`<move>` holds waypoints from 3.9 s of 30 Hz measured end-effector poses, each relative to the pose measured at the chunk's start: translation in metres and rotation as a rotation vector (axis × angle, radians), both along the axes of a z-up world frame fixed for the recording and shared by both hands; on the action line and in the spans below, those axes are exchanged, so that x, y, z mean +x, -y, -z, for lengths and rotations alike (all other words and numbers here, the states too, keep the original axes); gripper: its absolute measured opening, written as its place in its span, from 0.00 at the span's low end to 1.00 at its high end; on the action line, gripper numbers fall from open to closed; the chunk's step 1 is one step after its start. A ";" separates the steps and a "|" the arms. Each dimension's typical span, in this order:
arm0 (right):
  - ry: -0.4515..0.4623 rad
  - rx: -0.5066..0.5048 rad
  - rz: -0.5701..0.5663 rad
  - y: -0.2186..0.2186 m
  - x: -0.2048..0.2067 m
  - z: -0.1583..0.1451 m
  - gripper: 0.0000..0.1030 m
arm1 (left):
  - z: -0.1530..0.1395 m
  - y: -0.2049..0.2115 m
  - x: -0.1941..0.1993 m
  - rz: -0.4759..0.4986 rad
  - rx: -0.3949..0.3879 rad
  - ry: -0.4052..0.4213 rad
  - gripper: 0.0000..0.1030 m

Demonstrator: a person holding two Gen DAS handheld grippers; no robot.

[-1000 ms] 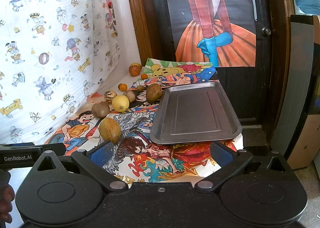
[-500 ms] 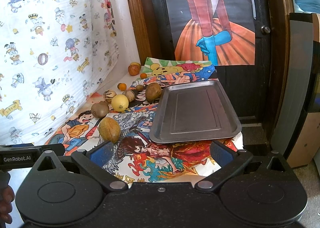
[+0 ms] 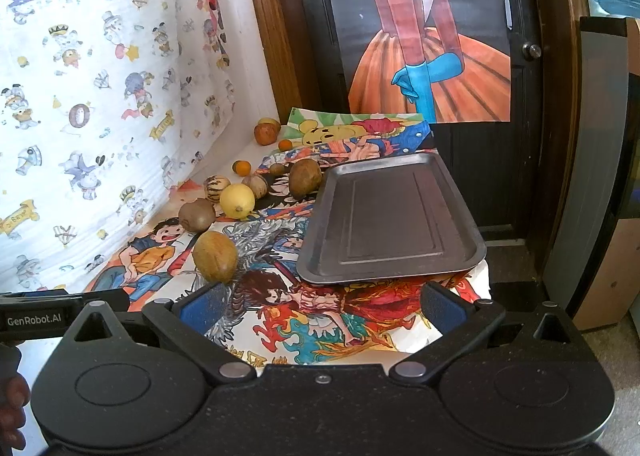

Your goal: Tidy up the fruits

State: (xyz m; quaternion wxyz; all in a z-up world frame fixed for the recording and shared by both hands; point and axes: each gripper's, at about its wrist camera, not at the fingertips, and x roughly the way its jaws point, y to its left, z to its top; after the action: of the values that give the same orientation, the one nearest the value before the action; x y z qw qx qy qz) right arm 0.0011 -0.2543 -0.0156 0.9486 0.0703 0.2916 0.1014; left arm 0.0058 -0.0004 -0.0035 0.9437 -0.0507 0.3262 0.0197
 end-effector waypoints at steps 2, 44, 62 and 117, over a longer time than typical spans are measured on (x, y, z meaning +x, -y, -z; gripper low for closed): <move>-0.007 0.002 0.000 0.001 0.002 0.000 1.00 | 0.000 0.000 0.001 0.000 0.000 -0.004 0.99; -0.117 -0.078 -0.419 0.038 0.194 0.017 1.00 | 0.027 0.033 0.111 -0.329 -0.028 -0.325 0.99; -0.217 -0.030 -0.576 0.006 0.269 0.016 1.00 | 0.042 0.055 0.164 -0.321 0.052 -0.366 0.99; -0.396 -0.040 -0.734 -0.151 0.365 0.053 0.56 | 0.058 -0.011 0.214 -0.093 -0.320 -0.438 0.58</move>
State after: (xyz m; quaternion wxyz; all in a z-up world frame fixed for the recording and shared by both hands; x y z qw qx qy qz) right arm 0.3658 -0.1036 -0.0681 0.7761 -0.0389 0.4761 0.4117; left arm 0.2198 0.0110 -0.0617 0.8287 -0.2087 0.5189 0.0220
